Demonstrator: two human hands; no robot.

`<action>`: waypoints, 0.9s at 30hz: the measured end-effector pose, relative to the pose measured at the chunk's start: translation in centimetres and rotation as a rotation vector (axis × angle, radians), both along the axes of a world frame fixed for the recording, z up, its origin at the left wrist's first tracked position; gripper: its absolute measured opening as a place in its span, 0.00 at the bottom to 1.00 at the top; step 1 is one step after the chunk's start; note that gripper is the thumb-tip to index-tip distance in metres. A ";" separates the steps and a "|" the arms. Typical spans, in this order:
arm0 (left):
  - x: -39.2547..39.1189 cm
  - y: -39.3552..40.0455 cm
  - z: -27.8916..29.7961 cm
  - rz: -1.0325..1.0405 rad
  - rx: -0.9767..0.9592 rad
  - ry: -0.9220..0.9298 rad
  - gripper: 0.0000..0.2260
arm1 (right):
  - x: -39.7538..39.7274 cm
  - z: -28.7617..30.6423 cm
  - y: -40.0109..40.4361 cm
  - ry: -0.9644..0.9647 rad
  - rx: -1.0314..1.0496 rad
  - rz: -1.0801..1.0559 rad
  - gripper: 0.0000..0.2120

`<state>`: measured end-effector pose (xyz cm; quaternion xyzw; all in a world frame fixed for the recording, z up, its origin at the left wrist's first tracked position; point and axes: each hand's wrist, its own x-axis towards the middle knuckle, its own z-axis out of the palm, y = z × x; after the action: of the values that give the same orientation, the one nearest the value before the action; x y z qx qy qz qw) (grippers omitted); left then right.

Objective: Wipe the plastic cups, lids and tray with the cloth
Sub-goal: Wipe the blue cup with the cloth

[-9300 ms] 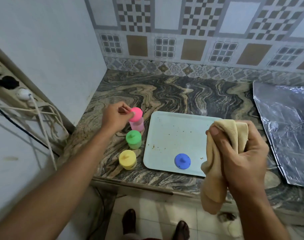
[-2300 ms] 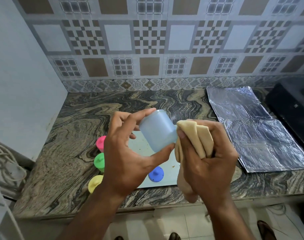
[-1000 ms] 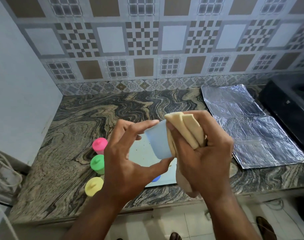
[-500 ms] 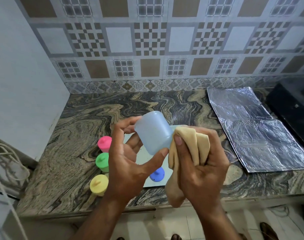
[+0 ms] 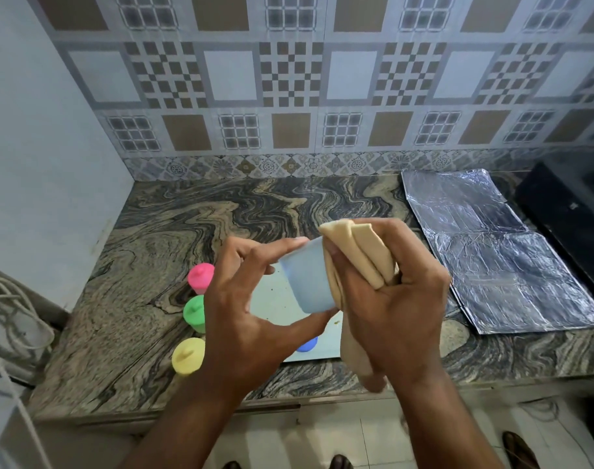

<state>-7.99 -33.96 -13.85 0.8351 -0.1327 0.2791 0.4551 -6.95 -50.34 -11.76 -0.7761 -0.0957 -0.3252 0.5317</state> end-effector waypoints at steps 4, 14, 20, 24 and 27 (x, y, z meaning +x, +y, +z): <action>0.1 -0.2 -1.3 -0.010 -0.131 0.036 0.32 | 0.9 -1.0 -0.2 0.087 0.097 -0.003 0.06; 1.2 -0.9 -1.4 -0.188 -0.501 0.117 0.32 | -0.7 -2.5 0.7 -0.015 0.345 0.047 0.10; 2.2 -0.1 -1.0 -0.148 -0.360 0.093 0.32 | -0.4 -2.4 0.1 -0.033 0.260 0.025 0.10; 2.2 0.4 -0.2 -0.108 -0.138 0.032 0.31 | -0.3 -1.3 0.1 -0.062 0.153 0.029 0.11; 2.3 0.7 0.2 -0.119 -0.069 -0.036 0.32 | 0.8 -0.5 -0.6 -0.048 0.132 0.031 0.08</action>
<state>-5.64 -33.22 -13.61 0.8043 -0.1808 0.2709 0.4971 -6.19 -50.90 -12.31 -0.7299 -0.0988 -0.3412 0.5840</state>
